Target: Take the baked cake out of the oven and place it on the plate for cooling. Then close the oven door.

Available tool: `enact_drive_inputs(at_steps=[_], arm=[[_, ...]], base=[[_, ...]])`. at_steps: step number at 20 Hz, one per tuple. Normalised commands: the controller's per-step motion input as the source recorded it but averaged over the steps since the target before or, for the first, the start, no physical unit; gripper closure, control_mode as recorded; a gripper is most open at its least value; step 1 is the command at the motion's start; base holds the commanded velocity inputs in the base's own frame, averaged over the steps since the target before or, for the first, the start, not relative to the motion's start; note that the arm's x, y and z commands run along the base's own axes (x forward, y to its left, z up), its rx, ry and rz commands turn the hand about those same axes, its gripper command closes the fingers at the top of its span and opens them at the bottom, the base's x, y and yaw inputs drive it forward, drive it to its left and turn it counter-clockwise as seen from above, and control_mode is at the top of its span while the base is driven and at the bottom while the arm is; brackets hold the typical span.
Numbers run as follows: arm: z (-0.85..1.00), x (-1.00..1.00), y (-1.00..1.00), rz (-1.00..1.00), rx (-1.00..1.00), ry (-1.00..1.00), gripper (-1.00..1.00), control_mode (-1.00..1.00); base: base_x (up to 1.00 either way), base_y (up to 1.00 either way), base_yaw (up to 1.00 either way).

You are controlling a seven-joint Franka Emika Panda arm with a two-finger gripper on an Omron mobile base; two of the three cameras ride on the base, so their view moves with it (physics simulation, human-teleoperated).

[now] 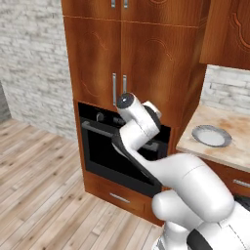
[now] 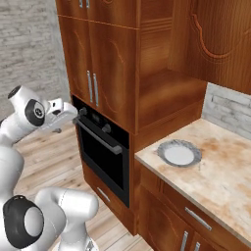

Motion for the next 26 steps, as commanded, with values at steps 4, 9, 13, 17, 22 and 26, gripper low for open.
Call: enact_drive_inputs(at_steps=[4, 9, 13, 17, 22, 26], arm=[[-0.30, 0.30, 0.07, 0.14, -0.12, 0.00, -1.00, -1.00], [-0.31, 0.37, 0.11, 0.15, -0.19, 0.02, -1.00, -1.00], [-0.36, 0.35, 0.10, 0.10, -0.20, 0.00, -1.00, -1.00], [-0.40, 0.40, 0.13, 0.04, -0.21, 0.00, -1.00, -1.00], [-0.41, 0.34, 0.00, 0.00, -0.08, 0.00, -1.00, -1.00], [-0.28, 0.32, 0.00, 0.00, 0.00, 0.00, -1.00, -1.00]], base=[[0.00, 0.00, 0.00], [0.00, 0.00, 0.00], [0.00, 0.00, 0.00], [0.00, 0.00, 0.00], [0.00, 0.00, 0.00], [0.00, 0.00, 0.00]])
